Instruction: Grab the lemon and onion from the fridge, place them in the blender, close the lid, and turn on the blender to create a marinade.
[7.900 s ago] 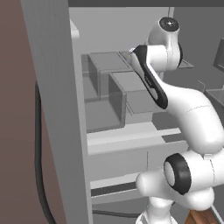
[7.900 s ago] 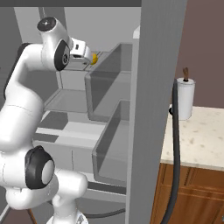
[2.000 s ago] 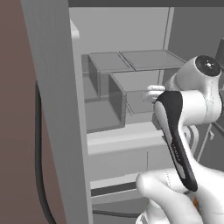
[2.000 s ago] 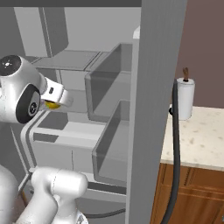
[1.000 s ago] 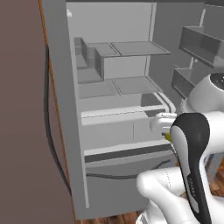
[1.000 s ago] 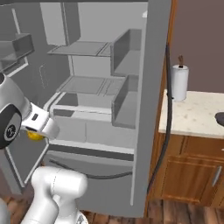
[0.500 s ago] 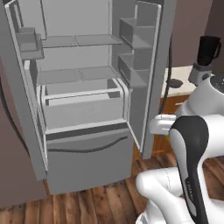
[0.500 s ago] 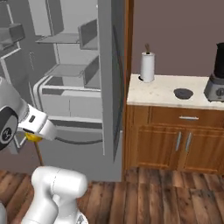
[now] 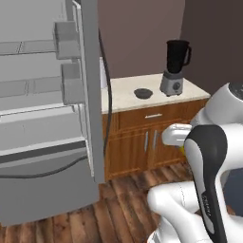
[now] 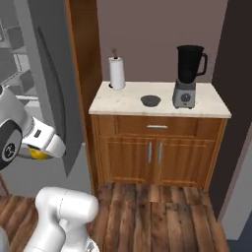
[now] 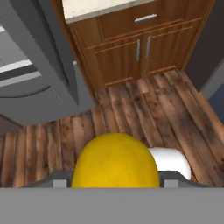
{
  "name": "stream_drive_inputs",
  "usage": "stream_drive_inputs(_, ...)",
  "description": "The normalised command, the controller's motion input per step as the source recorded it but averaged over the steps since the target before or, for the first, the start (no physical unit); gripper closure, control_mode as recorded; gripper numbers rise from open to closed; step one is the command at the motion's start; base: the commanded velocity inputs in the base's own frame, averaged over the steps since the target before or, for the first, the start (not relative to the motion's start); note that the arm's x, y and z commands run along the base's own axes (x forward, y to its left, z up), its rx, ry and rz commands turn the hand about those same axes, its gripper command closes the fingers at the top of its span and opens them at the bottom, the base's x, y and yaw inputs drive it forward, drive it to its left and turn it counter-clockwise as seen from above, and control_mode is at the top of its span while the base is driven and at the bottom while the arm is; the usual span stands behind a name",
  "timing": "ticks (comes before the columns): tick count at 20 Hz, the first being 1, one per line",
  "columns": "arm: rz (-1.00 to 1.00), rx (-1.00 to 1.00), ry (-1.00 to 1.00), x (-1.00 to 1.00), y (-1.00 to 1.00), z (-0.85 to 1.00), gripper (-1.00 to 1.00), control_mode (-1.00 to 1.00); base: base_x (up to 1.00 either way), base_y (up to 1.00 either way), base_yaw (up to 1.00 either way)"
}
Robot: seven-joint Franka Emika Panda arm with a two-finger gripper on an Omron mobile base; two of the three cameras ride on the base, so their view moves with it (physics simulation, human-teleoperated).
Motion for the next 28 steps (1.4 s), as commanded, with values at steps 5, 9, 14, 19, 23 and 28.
stream_drive_inputs(5,0.00,0.00,0.00,0.00,0.00,0.00,1.00,1.00,0.65,-0.96,0.00)
stream_drive_inputs(9,0.00,0.00,0.00,0.00,0.00,0.00,1.00,1.00,0.76,-0.73,0.05)
stream_drive_inputs(14,0.00,0.00,0.00,0.00,0.00,0.00,1.00,1.00,0.82,-0.56,0.13)
stream_drive_inputs(19,0.00,0.00,0.00,0.00,0.00,0.00,1.00,1.00,0.88,-0.28,0.20)
stream_drive_inputs(23,0.00,0.00,0.00,0.00,0.00,0.00,1.00,1.00,0.89,-0.26,0.20)
stream_drive_inputs(28,0.00,0.00,0.00,0.00,0.00,0.00,1.00,1.00,0.70,-0.27,0.16)
